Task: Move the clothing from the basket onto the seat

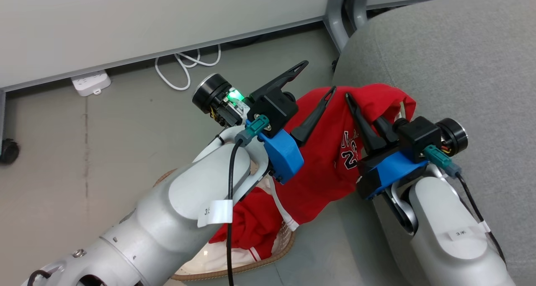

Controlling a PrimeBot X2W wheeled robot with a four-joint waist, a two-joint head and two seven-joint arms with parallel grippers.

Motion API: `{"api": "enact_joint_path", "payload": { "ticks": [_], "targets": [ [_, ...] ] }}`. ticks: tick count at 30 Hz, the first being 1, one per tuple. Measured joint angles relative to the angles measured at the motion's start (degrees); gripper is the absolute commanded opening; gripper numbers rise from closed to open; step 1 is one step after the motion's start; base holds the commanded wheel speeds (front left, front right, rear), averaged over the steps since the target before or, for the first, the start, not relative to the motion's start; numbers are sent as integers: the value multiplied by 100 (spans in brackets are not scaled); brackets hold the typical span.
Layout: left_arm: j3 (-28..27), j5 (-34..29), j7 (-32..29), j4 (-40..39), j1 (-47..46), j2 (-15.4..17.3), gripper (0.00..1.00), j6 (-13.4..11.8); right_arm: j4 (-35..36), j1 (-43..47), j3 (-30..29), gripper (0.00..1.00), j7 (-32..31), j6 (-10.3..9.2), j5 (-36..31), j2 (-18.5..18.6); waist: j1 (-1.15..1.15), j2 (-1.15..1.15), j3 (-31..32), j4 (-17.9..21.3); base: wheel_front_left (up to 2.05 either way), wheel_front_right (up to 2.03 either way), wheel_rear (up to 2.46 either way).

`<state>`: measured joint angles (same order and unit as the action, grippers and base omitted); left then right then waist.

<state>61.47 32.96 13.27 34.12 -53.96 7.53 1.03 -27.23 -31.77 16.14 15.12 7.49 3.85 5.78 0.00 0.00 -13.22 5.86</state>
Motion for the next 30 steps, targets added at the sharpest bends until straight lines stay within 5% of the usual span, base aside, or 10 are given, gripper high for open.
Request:
{"api": "enact_joint_path", "payload": {
  "ticks": [30],
  "targets": [
    [241,-36,-18,-270,-10,110,100,-25,1148,857,-1946,0,0,0,-91,-105,0,0,-641,1556,0,0,0]
  ]
}}
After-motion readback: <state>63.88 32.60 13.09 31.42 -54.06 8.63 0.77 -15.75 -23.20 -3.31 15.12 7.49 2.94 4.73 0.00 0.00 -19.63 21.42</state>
